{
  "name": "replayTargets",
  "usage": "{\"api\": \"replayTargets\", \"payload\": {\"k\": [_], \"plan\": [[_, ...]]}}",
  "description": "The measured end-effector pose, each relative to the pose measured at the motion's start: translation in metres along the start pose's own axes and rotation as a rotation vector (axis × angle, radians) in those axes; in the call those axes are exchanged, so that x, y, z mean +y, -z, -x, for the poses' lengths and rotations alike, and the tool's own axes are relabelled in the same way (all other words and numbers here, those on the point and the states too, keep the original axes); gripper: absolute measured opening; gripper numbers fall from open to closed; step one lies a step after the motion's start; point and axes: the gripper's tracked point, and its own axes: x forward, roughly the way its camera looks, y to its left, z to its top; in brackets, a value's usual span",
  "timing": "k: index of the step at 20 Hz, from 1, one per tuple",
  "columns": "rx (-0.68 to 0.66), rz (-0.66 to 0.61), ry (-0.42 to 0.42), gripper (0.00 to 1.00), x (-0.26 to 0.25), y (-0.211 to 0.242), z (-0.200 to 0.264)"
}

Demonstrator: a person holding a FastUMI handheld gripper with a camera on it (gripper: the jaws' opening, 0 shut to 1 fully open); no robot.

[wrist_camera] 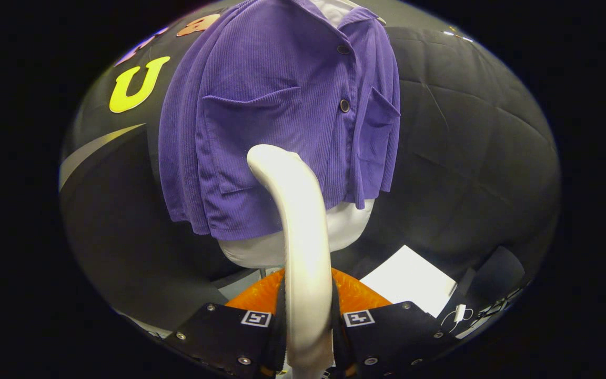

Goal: Iron the clothes twice with a garment steamer, once on the left side and once on the right side.

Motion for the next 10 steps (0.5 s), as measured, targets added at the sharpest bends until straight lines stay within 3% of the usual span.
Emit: {"api": "replayTargets", "payload": {"k": [6, 10], "plan": [[0.021, 0.079, -0.062, 0.35, -0.033, -0.010, 0.014], [-0.050, 0.094, -0.093, 0.35, -0.067, -0.043, 0.037]]}}
